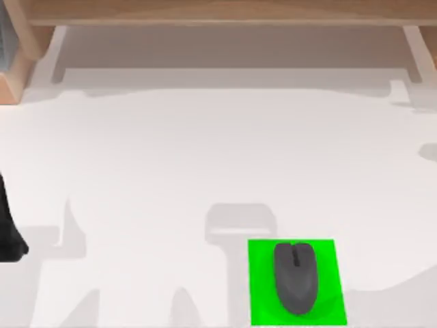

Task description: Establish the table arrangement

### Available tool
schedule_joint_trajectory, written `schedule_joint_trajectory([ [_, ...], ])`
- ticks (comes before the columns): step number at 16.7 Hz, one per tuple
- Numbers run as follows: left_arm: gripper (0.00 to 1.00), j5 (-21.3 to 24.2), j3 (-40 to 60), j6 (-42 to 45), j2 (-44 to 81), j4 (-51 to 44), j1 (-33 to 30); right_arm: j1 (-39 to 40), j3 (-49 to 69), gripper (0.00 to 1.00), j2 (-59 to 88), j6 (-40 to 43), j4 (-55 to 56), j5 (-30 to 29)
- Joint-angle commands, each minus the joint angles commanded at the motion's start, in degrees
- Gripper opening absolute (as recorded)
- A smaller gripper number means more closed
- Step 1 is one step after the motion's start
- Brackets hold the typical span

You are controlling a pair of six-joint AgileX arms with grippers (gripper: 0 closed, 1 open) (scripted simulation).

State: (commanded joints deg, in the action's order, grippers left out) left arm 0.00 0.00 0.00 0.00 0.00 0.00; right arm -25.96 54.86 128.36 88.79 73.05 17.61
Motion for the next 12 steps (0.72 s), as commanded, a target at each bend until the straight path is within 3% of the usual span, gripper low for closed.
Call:
schedule_joint_trajectory([
  [7,1.00,0.00,0.00,0.00,0.00,0.00,0.00,2.71,13.85,0.00,6.02,0.16,-7.41,-2.95],
  [12,1.00,0.00,0.00,0.00,0.00,0.00,0.00,3.11,15.34,0.00,6.75,0.08,-8.44,-3.37],
])
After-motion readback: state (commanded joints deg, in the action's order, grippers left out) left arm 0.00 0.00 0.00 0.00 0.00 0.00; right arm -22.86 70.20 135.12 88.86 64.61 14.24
